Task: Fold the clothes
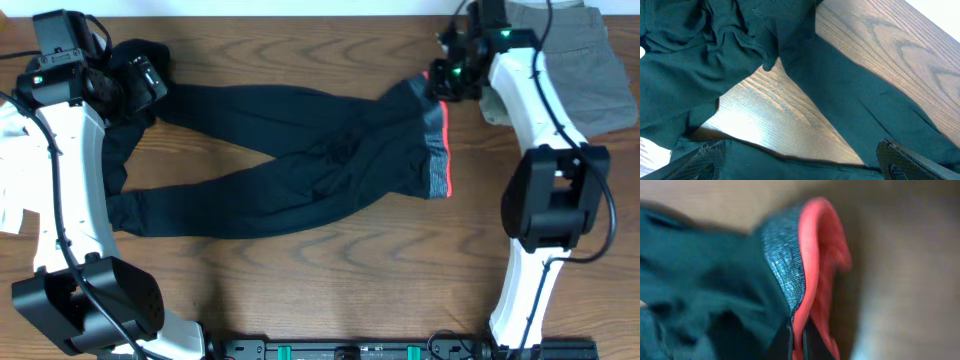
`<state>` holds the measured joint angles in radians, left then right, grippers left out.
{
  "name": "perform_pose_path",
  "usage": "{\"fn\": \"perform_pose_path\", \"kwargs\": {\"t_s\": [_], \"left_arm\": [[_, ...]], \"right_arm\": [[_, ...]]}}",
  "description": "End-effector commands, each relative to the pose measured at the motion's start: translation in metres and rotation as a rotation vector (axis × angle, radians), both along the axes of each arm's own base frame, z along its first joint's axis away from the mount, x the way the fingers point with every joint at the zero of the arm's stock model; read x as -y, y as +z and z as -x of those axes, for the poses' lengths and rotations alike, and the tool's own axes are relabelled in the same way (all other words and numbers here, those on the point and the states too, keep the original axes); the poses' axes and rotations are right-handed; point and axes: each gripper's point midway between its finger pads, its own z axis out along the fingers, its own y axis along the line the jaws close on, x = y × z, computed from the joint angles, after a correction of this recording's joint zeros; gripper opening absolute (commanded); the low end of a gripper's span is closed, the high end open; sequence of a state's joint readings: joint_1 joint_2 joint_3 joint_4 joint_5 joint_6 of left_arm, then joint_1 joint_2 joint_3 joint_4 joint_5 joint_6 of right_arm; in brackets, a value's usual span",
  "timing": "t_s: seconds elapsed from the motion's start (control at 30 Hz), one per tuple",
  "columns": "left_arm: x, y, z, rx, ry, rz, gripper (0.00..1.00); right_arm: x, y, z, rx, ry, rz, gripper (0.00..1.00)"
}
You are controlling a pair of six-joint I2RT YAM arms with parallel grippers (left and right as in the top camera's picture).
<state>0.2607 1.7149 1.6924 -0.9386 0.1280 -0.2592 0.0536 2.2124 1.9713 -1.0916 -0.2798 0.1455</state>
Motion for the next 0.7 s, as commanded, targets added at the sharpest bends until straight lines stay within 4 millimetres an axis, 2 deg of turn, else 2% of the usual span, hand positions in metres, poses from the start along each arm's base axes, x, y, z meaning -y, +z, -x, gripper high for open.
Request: {"fn": "perform_pose_path", "kwargs": {"t_s": [0.0,0.1,0.13,0.2,0.27,0.37,0.47,0.57,0.67], "left_arm": [[0.000,-0.004,0.001,-0.012,0.005,0.006,0.98],[0.000,-0.004,0.001,-0.012,0.005,0.006,0.98],[0.000,-0.004,0.001,-0.012,0.005,0.006,0.98],[0.000,-0.004,0.001,-0.012,0.005,0.006,0.98],[0.000,-0.004,0.001,-0.012,0.005,0.006,0.98],[0.000,-0.004,0.001,-0.012,0.005,0.006,0.98],[0.000,-0.004,0.001,-0.012,0.005,0.006,0.98],[0.000,-0.004,0.001,-0.012,0.005,0.006,0.98],[0.000,-0.004,0.001,-0.012,0.005,0.006,0.98]], "right_arm": [[0.022,0.010,0.015,-0.048,-0.072,0.090,0.01],[0.020,-0.004,0.034,-0.126,-0.061,0.098,0.03],[0.020,-0.009,0.038,-0.142,-0.058,0.099,0.09],[0.017,-0.016,0.044,-0.164,-0.052,0.098,0.50],[0.015,-0.025,0.052,-0.195,-0.045,0.101,0.73],[0.014,-0.028,0.058,-0.217,-0.041,0.103,0.75],[0.015,-0.025,0.055,-0.200,-0.043,0.102,0.74],[0.020,-0.014,0.036,-0.112,-0.060,0.093,0.75],[0.026,-0.001,0.002,0.040,-0.066,0.086,0.74]]}}
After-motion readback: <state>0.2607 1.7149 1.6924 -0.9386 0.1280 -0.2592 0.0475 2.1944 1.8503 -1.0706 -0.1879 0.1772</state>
